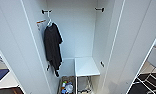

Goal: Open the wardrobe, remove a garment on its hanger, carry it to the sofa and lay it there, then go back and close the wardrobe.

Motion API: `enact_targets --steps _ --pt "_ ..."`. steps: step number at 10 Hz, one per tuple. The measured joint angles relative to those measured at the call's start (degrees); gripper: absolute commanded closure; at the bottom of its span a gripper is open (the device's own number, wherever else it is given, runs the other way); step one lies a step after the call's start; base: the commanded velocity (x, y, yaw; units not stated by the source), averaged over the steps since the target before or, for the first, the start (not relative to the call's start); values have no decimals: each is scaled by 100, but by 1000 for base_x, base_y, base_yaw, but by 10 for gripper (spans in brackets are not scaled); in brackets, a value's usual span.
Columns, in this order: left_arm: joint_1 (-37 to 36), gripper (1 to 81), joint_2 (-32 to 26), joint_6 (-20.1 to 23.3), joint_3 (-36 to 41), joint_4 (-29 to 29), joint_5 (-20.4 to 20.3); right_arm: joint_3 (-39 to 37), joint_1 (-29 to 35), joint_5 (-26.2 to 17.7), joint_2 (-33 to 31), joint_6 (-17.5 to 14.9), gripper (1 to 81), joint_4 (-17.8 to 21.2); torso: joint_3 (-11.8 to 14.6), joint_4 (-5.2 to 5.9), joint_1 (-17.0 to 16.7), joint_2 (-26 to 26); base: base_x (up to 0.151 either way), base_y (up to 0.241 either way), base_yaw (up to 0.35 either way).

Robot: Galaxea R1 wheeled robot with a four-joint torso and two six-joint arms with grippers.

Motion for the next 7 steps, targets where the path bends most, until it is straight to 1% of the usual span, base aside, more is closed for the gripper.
enact_targets --steps 1,3,4,5,6,7 --pt "5 10 -22 -22 -15 -178 11 0 -1 -15 0 0 10 0 0 124 -2 0 0 0 0" --pt "51 10 -102 -67 -205 -468 0 0 49 -21 0 2 10 0 2 443 -2 0 0 0 0" --pt "66 10 -138 -138 -257 -547 11 0 115 -17 1 0 10 0 2 520 -2 0 0 0 0" --pt "101 10 -152 -169 -260 -634 55 0 178 -9 1 0 10 2 2 526 -2 0 0 0 0" --pt "112 10 -124 -304 -255 -857 185 0 189 -12 0 2 10 2 2 524 -2 0 0 0 0" --pt "123 10 -94 -441 -234 -1152 549 2 190 -23 0 5 10 2 2 524 -2 0 0 0 0"
